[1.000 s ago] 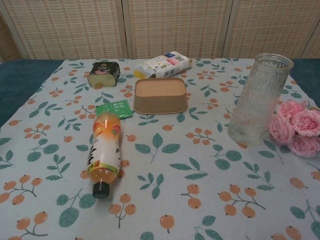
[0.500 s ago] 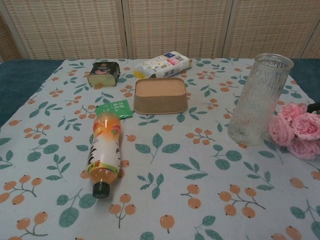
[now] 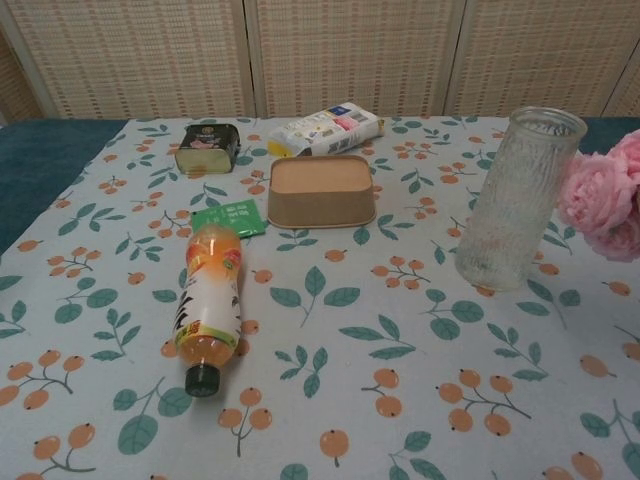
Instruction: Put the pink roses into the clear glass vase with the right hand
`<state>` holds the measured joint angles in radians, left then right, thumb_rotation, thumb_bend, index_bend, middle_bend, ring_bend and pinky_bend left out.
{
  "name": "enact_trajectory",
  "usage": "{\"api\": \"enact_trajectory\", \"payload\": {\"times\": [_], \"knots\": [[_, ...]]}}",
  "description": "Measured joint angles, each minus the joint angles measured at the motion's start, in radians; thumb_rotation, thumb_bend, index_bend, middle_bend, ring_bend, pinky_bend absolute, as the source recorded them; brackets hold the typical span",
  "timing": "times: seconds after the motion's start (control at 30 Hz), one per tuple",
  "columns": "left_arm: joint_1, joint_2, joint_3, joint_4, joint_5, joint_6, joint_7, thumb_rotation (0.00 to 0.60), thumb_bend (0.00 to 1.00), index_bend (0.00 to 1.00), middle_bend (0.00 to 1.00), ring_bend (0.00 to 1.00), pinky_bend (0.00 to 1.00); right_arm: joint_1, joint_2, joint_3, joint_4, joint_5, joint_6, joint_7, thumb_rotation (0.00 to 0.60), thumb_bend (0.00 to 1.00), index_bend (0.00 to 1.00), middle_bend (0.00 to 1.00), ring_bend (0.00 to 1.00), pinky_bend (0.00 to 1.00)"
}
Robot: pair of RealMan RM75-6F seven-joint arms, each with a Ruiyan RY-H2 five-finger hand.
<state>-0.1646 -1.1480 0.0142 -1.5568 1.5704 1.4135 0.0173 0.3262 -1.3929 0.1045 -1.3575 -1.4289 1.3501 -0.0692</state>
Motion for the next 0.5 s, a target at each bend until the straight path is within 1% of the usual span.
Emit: {"api": "enact_trajectory", "payload": {"times": [0.1,0.17,0.23,0.33,0.43,0.5], "knots": [[-0.001,0.000,0.001,0.001,0.003,-0.001,-0.002,0.600,0.42,0.13,0.11,0.25,0.37,-0.027,0.087,-0.009,-0.149,-0.038,0.048,0.049,0.600,0.51,0.89,0.92,0.90,1.00],[-0.002,0.000,0.000,0.002,-0.001,-0.005,-0.004,0.600,0.42,0.13,0.11,0.25,0.37,-0.038,0.171,-0.020,-0.266,-0.062,0.054,0.126,0.600,0.52,0.89,0.92,0.90,1.00],[-0.003,0.000,-0.001,0.003,-0.005,-0.009,-0.005,0.600,0.42,0.13,0.11,0.25,0.37,-0.043,0.262,-0.029,-0.369,-0.085,0.047,0.233,0.600,0.54,0.89,0.92,0.91,1.00],[-0.003,-0.001,0.000,0.003,-0.006,-0.011,-0.003,0.600,0.42,0.13,0.11,0.25,0.37,-0.041,0.387,-0.034,-0.468,-0.112,0.033,0.408,0.600,0.55,0.89,0.92,0.91,1.00],[-0.003,-0.002,0.000,0.001,-0.005,-0.010,-0.001,0.600,0.42,0.13,0.11,0.25,0.38,-0.028,0.492,-0.018,-0.571,-0.125,0.024,0.559,0.600,0.57,0.89,0.92,0.91,1.00],[-0.003,-0.002,0.000,0.002,-0.005,-0.010,0.000,0.600,0.42,0.13,0.11,0.25,0.37,-0.011,0.530,0.005,-0.630,-0.122,0.013,0.617,0.600,0.59,0.89,0.92,0.91,1.00]]}}
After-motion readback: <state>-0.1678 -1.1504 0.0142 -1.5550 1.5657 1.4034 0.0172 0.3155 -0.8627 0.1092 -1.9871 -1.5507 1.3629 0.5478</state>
